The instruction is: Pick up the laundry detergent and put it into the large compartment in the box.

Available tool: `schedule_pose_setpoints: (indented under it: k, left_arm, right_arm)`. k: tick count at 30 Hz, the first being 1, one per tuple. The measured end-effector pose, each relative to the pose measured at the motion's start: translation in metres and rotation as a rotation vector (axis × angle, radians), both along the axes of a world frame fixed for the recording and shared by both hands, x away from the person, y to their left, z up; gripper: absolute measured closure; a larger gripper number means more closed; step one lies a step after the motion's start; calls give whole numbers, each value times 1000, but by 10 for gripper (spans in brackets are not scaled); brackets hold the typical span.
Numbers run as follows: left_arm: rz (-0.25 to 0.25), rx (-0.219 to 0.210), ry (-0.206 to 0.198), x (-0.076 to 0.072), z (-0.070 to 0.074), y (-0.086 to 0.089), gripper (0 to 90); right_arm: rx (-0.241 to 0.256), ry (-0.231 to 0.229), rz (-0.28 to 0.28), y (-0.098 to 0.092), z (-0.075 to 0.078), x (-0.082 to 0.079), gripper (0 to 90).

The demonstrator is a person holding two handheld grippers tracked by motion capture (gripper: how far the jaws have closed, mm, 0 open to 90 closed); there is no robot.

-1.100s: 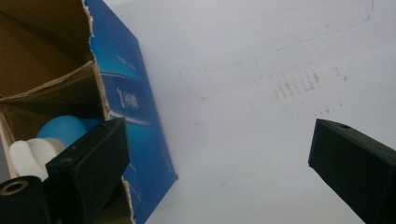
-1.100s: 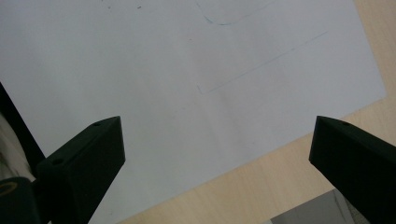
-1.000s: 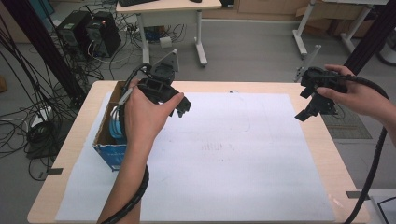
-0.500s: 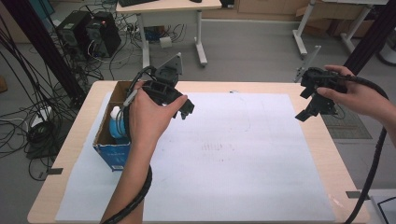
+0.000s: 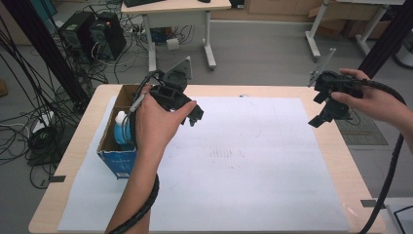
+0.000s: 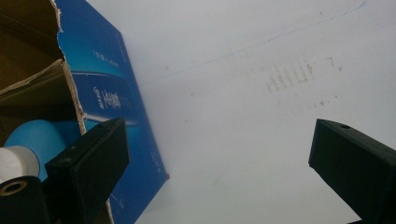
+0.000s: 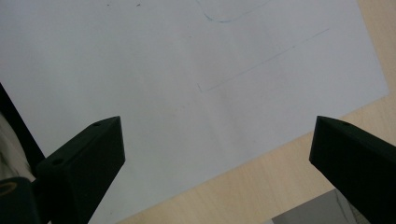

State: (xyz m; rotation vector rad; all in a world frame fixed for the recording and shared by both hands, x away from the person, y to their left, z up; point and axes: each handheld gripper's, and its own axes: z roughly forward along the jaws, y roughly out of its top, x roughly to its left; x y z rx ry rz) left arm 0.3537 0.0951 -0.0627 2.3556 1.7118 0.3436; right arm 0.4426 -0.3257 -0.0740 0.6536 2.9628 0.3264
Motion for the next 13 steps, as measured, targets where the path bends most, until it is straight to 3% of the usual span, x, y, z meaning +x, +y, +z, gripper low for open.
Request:
schedule_pose_setpoints:
  k: [13]
  left_arm:
    - [12, -1, 4, -2, -2, 4, 56]
  right_arm:
    - [-2, 3, 2, 2, 0, -1, 33]
